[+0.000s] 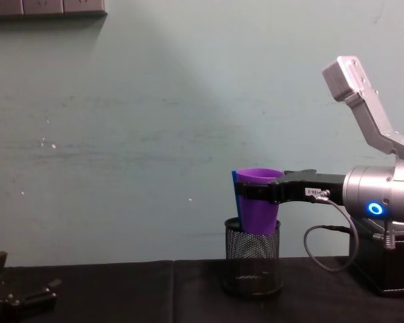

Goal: Pick up one cup with a gripper and tap it against the other cup.

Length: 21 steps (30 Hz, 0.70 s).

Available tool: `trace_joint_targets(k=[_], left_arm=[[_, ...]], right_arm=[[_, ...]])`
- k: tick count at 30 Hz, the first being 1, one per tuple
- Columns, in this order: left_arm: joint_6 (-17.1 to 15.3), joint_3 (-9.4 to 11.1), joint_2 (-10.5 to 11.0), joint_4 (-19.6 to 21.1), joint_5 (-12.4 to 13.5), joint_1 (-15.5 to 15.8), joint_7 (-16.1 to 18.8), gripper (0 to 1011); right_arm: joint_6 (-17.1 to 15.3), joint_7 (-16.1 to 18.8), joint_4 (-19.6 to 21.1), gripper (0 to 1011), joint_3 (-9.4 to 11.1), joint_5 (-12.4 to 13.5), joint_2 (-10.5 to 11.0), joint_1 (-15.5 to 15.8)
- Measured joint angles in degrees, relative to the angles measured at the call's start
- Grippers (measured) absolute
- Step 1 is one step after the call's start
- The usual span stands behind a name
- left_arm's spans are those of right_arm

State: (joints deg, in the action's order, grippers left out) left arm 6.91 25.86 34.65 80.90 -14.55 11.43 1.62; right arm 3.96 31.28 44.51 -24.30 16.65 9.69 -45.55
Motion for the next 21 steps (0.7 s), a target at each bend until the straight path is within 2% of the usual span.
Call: trace_joint_targets(k=[21], left_arm=[[0.0,0.0,0.0,0.0,0.0,0.0,0.0,1000]], right_arm=[[0.0,0.0,0.0,733,0.0,0.0,0.0,0.0]])
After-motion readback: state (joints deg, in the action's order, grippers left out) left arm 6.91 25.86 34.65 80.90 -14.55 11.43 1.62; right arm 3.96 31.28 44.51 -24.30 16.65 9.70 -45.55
